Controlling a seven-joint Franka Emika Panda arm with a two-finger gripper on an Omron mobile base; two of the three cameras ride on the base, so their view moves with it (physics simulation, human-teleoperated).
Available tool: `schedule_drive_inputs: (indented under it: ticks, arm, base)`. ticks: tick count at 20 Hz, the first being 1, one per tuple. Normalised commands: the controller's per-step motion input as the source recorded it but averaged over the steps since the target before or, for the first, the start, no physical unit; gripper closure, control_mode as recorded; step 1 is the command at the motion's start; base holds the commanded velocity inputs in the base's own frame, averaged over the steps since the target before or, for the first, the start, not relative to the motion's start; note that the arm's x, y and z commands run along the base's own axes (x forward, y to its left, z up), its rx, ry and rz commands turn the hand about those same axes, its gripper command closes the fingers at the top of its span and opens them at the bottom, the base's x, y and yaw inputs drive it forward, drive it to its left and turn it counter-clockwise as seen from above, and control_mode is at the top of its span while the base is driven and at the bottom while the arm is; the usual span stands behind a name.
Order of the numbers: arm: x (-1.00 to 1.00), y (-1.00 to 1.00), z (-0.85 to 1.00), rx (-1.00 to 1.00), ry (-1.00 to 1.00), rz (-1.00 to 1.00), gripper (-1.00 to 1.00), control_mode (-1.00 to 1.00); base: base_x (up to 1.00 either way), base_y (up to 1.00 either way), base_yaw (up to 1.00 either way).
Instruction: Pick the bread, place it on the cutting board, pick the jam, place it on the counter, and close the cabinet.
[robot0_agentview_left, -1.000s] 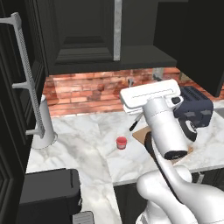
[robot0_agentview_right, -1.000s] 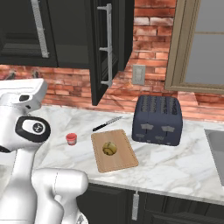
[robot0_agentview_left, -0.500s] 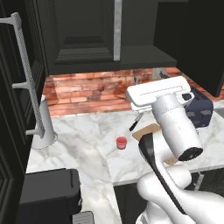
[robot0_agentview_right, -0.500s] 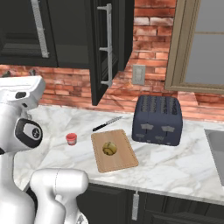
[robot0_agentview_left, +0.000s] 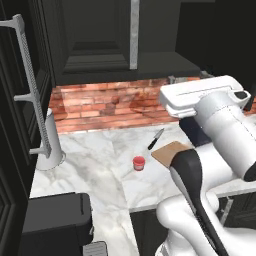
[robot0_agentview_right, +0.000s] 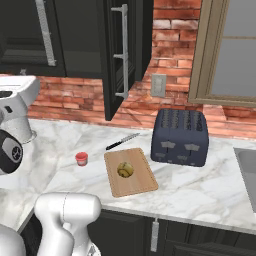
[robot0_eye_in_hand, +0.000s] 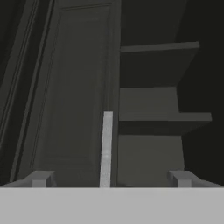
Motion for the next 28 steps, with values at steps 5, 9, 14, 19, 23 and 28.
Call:
schedule_drive_inputs:
  ticks: [5,9,14,19,23,28]
  arm:
    - [-0.47,-0.18,0.34,0.02,0.14,0.0,-1.0,-1.0]
    - [-0.33,-0.51,0.03,0.0,0.04,0.03,-1.0,-1.0]
    - [-0.06,-0.6,0.0,0.0,0.01,0.08,-1.0,-1.0]
    - [0.0,-0.58,0.0,0.0,0.0,0.09,-1.0,-1.0]
    - [0.0,-0.5,0.0,0.0,0.0,0.08,-1.0,-1.0]
    - [0.0,-0.45,0.0,0.0,0.0,0.05,-1.0,-1.0]
  base:
    - [0.0,0.0,0.0]
    - [0.0,0.0,0.0]
    - [0.0,0.0,0.0]
    - [0.0,0.0,0.0]
    - [0.0,0.0,0.0]
    - [0.0,0.0,0.0]
